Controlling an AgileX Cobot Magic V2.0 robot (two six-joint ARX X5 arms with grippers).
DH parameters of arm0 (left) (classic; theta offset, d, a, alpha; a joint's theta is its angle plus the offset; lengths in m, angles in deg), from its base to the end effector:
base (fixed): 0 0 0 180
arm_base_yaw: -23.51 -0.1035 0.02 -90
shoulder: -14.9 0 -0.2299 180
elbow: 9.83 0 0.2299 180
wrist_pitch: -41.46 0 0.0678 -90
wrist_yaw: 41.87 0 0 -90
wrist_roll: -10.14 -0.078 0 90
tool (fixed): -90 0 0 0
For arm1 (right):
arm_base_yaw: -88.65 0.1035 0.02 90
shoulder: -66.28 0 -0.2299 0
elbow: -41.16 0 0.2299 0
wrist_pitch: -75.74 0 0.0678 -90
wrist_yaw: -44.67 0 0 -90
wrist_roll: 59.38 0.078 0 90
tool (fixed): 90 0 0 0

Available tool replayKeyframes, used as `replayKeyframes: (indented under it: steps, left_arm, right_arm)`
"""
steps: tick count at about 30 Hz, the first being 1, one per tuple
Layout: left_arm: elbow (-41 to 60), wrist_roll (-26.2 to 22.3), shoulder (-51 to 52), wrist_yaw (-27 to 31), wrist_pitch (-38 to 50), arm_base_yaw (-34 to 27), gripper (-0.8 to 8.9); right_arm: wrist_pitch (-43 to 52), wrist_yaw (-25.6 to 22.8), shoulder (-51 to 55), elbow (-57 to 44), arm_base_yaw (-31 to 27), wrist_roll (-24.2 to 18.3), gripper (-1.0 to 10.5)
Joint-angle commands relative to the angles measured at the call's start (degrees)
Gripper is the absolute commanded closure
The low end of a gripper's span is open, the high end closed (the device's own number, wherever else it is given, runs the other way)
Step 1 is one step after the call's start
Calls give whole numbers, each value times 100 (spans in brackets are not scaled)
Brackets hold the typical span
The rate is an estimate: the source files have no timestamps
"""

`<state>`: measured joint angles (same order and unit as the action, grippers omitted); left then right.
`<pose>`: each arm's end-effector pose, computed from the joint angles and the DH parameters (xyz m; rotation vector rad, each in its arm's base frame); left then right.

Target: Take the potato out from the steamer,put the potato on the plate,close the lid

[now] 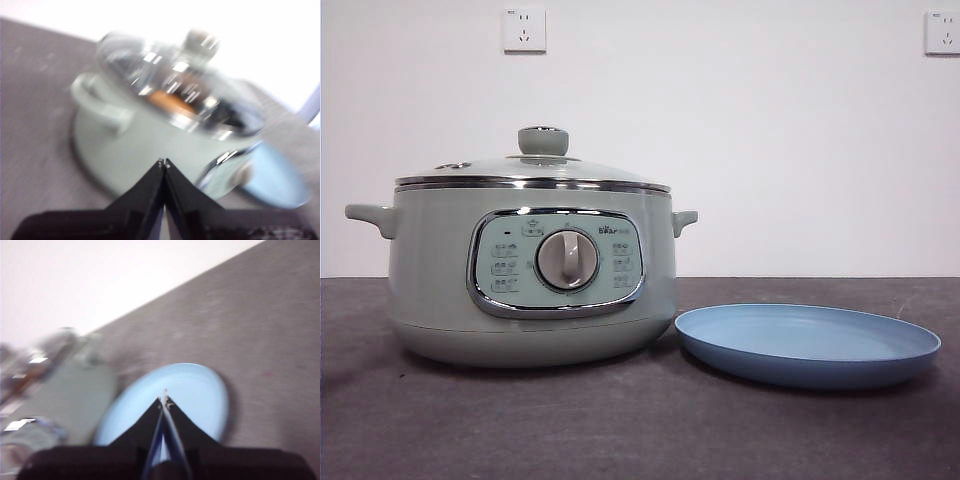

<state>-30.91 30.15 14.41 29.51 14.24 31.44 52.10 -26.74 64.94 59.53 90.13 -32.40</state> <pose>0.1413 -0.0448 0.1700 -0.3534 0.1959 -0.4380 0.1501 0.0288 0.1599 0.4828 0.1950 0.3166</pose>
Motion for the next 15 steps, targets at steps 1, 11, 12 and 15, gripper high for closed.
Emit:
replayKeyframes:
  steps: [1,11,12,15]
  left_arm:
    - [-514,271,-44,-144,-111,-15,819]
    - [-2601,0,-1150,-579,-734,57,819]
    - [-2767,-44,-1283,-597,-754,101,819]
    - [-3329,-223,-1733,-597,-885,245,819]
  right_arm:
    - [63,256,-70,442,7,236,956]
    - [-619,592,-1480,2800,31,-391,956]
    - [-673,599,-1639,3029,63,-468,956]
    - [-817,704,-2184,3777,210,-739,955]
